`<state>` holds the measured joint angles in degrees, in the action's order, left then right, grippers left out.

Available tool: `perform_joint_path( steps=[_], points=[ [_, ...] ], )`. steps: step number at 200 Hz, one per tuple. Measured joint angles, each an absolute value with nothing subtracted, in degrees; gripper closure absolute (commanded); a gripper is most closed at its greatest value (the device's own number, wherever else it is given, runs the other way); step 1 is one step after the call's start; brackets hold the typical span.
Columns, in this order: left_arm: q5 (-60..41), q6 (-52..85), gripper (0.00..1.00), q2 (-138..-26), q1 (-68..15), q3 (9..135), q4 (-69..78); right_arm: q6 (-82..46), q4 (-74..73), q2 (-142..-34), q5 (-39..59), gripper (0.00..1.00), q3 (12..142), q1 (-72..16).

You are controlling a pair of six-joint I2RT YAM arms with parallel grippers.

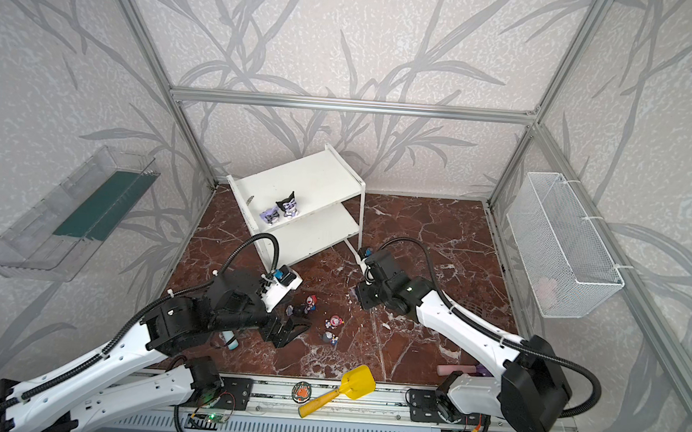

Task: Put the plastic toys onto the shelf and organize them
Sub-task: 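Lower the Kuromi figure onto the top shelf beside the other Kuromis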

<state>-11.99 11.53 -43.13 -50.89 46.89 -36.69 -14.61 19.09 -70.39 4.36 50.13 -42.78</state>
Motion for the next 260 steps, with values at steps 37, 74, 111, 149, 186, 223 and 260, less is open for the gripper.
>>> perform_joint_path(
  steps=[37, 74, 111, 149, 186, 223, 260],
  points=[
    [-5.91, 11.51, 0.01, -39.81, -50.89, 46.89, -37.34, -9.17, 5.63, -60.49, 7.88, 0.79, 47.2, -42.87],
    [0.36, 9.37, 0.01, -36.56, -50.89, 46.89, -37.06, -4.69, -4.25, -60.31, 10.85, 0.8, 48.36, -42.89],
    [4.86, 4.6, 0.01, -34.02, -50.89, 48.01, -36.23, -2.04, -10.07, -65.04, 12.1, 0.81, 55.33, -42.92],
    [7.99, -0.56, 0.01, -32.27, -50.89, 48.71, -33.34, -1.37, -14.46, -69.82, 12.16, 0.81, 63.05, -42.89],
    [8.12, -2.66, 0.01, -32.32, -48.88, 48.69, -31.38, -1.39, -16.84, -75.83, 12.08, 0.81, 70.19, -42.85],
    [6.79, -2.92, 0.01, -30.87, -46.28, 47.53, -30.0, -1.5, -18.57, -80.93, 11.14, 0.81, 73.71, -42.87],
    [5.41, -2.98, 0.01, -29.56, -45.17, 46.72, -29.52, -1.56, -18.85, -83.74, 7.25, 0.82, 74.54, -43.4]
  ],
)
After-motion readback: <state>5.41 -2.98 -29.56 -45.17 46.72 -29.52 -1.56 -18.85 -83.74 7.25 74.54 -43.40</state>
